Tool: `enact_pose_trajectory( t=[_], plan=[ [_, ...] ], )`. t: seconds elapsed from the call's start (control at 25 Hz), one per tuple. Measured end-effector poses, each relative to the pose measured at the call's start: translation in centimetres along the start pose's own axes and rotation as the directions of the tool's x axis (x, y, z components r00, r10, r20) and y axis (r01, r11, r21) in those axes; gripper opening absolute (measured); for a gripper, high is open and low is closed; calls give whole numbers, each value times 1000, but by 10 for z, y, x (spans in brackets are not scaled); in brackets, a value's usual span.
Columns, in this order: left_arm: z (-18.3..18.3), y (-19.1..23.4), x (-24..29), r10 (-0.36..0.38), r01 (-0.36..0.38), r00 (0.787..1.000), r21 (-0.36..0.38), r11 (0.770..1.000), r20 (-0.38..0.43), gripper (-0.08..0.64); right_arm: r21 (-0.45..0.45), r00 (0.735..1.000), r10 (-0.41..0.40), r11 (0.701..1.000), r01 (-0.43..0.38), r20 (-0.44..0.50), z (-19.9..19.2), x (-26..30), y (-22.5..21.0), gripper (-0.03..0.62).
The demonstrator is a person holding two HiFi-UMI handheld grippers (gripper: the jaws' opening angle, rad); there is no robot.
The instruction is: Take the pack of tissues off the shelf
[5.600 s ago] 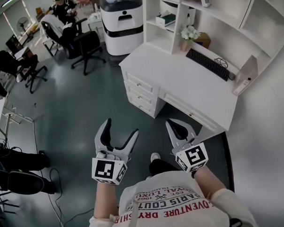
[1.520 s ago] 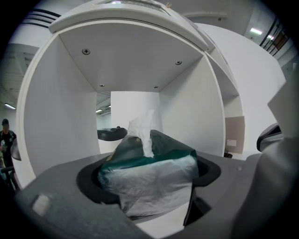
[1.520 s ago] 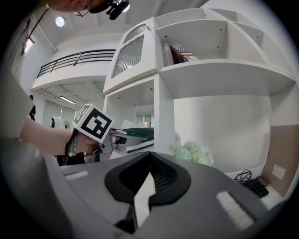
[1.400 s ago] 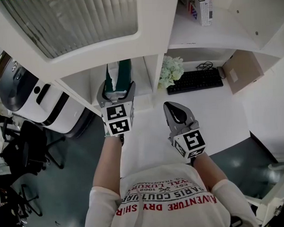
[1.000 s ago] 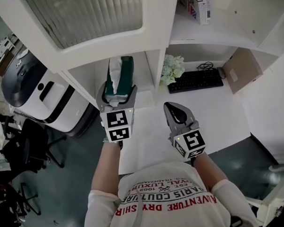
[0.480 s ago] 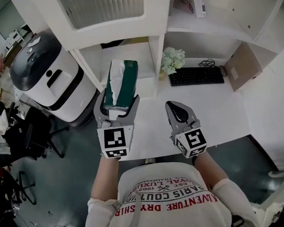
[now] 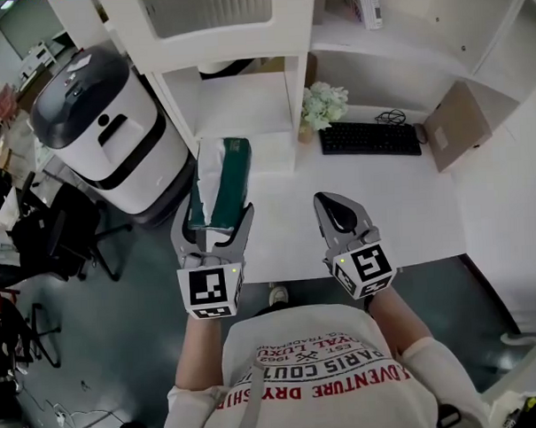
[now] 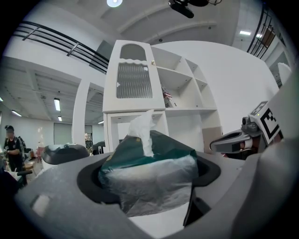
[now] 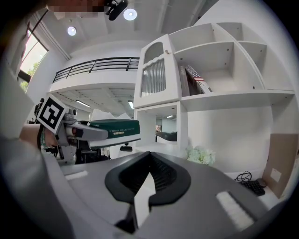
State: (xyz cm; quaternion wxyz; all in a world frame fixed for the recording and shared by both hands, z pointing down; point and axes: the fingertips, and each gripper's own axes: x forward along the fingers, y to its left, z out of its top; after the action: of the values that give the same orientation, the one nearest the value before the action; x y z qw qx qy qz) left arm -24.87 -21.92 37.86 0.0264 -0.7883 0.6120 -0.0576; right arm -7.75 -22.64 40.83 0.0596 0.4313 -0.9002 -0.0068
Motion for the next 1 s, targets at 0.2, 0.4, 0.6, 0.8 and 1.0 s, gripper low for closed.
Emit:
enact_pose_trajectory(
  t=[0.2,0.4,0.6,0.8,1.0],
  plan=[
    [-15,6,-17,40,-41,999,-14,999,-29,433,-1,999,24,1000,-24,23,8,-5,9,-2],
    [-22,12,-26,70,-71,997,-16,997,-43,433,-14,998,35,999,-35,44,15,-6,14,-2],
    [-19,24,-27,89,-90,995,-31,995,-36,433,-59,995,30,998,-24,99,30,-7,15,-2],
    [-15,28,-24,86,-87,996,-22,996,-29,433,-62,993,30,998,-23,115,35,-4,12,-2],
    [-15,30,-18,81,-82,996,-25,996,-37,434,-85,995,45,996,-37,94,33,5,14,-2]
  ],
)
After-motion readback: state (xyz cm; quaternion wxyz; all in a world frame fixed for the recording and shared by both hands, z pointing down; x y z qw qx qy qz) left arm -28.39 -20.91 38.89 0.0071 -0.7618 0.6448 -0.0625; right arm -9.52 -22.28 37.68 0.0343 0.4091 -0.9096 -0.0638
